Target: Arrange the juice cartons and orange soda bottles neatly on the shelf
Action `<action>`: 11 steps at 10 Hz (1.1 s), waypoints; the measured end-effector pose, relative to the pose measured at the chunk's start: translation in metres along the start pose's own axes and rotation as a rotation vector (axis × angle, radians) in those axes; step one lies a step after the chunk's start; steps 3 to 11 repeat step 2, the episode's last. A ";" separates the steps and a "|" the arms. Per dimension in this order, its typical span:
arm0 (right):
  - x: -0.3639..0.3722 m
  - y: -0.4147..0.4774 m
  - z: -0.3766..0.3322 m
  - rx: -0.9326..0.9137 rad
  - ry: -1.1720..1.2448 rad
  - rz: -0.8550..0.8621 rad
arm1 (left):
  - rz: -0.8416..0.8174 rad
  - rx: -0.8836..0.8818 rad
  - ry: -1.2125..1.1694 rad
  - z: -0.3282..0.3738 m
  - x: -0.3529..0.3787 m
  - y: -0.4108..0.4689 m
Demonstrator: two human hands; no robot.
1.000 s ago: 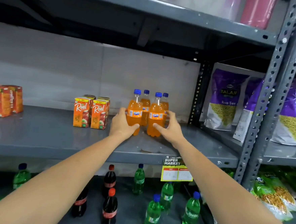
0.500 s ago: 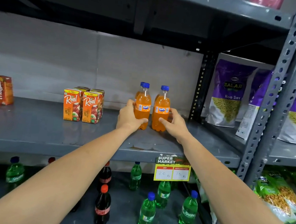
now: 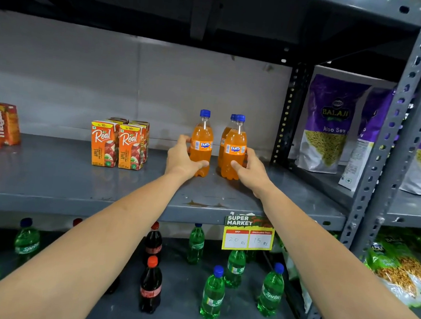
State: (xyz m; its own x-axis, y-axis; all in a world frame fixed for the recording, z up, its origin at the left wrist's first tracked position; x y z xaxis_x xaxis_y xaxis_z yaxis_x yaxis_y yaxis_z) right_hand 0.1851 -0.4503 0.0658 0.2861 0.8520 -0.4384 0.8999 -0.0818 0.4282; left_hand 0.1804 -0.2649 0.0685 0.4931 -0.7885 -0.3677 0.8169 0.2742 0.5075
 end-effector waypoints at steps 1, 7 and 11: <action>0.003 -0.002 0.000 -0.011 -0.011 -0.010 | -0.011 -0.021 -0.004 -0.002 0.000 -0.002; -0.001 -0.002 -0.003 -0.030 -0.009 0.044 | 0.017 -0.034 -0.040 -0.004 -0.002 -0.005; -0.001 -0.002 -0.003 -0.030 -0.009 0.044 | 0.017 -0.034 -0.040 -0.004 -0.002 -0.005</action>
Point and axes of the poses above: each hand's wrist, its own y-axis towards the middle knuckle, its own x-axis out of the palm, z = x × y, the point moved 5 cm from there along y, towards the middle knuckle, and after that the axes turned 5 degrees about z, right-handed, at the moved point
